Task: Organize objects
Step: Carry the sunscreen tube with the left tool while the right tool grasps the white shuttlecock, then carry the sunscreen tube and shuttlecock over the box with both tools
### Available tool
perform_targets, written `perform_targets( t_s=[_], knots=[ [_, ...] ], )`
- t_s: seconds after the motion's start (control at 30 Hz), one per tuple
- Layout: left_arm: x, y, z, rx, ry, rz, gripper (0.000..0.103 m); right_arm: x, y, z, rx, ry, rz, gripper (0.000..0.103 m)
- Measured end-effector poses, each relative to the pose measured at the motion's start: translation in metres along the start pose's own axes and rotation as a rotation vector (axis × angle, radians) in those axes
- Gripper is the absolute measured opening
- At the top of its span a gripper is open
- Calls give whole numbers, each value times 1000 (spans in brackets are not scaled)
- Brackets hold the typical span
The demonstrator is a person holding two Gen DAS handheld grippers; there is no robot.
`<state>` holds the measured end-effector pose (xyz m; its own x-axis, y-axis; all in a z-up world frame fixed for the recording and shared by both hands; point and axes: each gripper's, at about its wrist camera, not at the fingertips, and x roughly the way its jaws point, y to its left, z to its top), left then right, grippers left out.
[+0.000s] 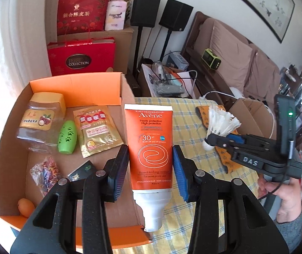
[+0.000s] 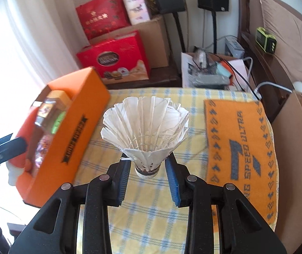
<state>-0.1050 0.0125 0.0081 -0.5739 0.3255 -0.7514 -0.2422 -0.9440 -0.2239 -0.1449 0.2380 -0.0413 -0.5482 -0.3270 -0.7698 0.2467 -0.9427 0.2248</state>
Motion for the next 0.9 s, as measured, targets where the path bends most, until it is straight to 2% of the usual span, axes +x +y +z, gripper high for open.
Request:
perform_targets(
  t_s=[0.2,0.4,0.63,0.9],
  knots=[
    [-13,45,-3,-45,-12,70,39,-17,44,12,-50,-14,108,33],
    [-18,84,-14,-98,-6,119,39,-22,94,18,-132,-6,176,33],
    [-19,117,-25,-136,11,161,39,-7,142,21,-225,28,191,33],
    [-9,141,-31,-171,33,182,39,34,168,16,-295,116,164,33]
  ],
)
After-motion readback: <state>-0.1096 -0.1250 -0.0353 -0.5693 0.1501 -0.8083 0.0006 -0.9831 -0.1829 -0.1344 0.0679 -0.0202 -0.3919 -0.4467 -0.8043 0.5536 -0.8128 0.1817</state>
